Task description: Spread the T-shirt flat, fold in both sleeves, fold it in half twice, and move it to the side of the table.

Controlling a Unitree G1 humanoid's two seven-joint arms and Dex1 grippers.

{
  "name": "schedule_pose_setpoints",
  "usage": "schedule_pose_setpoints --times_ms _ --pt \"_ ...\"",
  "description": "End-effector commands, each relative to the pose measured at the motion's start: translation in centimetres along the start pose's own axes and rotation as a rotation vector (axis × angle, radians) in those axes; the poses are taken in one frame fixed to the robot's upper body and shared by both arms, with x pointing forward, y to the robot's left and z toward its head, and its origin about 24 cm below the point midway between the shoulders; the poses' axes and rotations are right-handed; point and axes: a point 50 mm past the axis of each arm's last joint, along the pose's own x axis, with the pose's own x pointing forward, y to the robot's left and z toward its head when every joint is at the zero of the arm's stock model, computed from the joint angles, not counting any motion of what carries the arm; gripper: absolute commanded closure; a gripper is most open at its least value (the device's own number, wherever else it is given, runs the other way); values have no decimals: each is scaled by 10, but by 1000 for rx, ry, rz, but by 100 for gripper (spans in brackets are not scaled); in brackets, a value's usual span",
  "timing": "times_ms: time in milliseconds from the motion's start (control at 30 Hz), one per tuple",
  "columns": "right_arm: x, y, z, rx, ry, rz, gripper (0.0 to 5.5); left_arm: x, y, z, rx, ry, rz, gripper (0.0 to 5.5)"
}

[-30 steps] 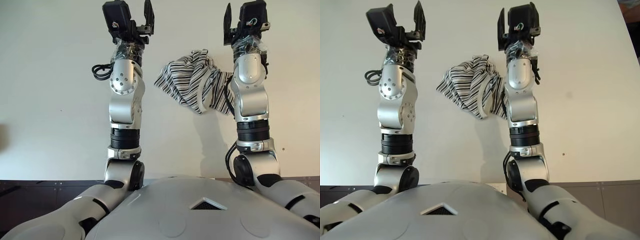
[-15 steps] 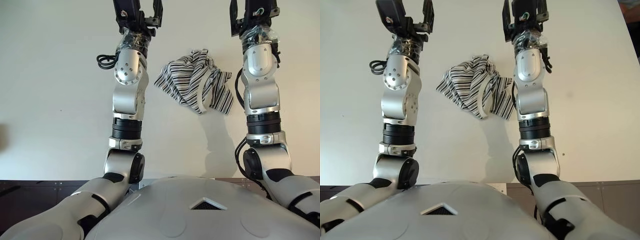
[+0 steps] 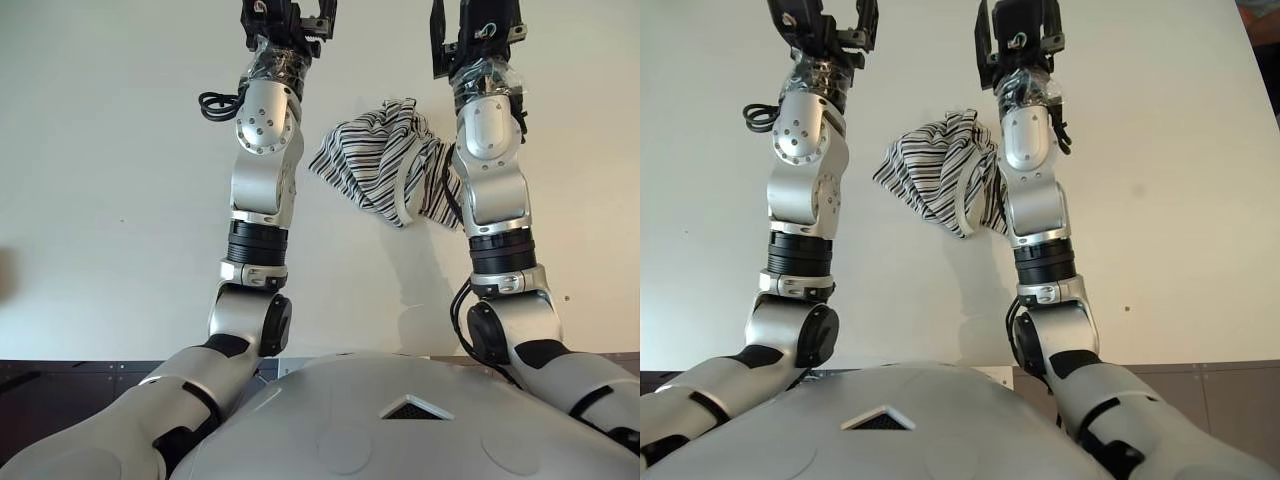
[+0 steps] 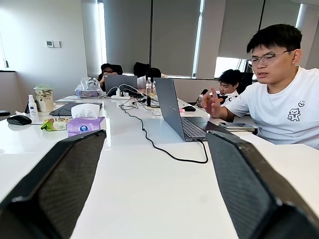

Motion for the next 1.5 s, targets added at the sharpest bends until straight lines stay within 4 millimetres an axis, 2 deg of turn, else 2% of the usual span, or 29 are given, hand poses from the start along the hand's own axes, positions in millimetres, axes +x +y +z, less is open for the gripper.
schedule_pose_setpoints --times_ms 33,233,300,367,433,500,600,667,800,900,967,1067,1167,1233,1300,1367,1500 --pt "1 4 4 5 -17 0 206 -2 1 0 2 0 12 177" --pt "-1 -9 1 -5 0 -43 206 -3 25 1 25 5 98 177" --pt "-5 -13 -2 -14 12 -41 206 -8 25 -2 33 19 73 177" --pt "-19 -23 -10 -42 31 12 206 -26 7 -9 52 37 -110 177" --pt "-39 -36 -18 29 77 114 206 -54 -6 -21 72 89 -290 177" --pt "-54 -56 -17 73 87 195 206 -75 -10 -27 72 147 -397 177" --pt "-66 -80 -17 51 117 285 206 -92 -11 -37 93 252 -497 177" --pt "-76 -80 -24 -52 167 422 206 -101 -16 -54 204 368 -613 177" --pt "-113 -57 -65 -384 340 751 206 -106 -16 -64 207 519 -707 177" --pt "-133 -41 -83 -465 402 855 206 -108 -14 -74 270 628 -754 177" --pt "-134 -33 -86 -472 405 856 206 -110 -11 -82 333 690 -776 177" --pt "-132 -29 -86 -480 395 853 206 -120 4 -98 484 775 -826 177" --pt "-136 -40 -94 -532 446 853 206 -147 42 -111 681 898 -887 177" --pt "-139 -58 -106 -560 522 790 206 -161 72 -110 738 972 -879 177" --pt "-136 -85 -120 -584 616 617 206 -170 104 -106 807 1041 -836 177" --pt "-131 -105 -125 -617 650 473 206 -171 124 -97 823 1066 -794 177" --pt "-117 -108 -108 -599 518 361 206 -171 141 -82 801 1064 -723 177"
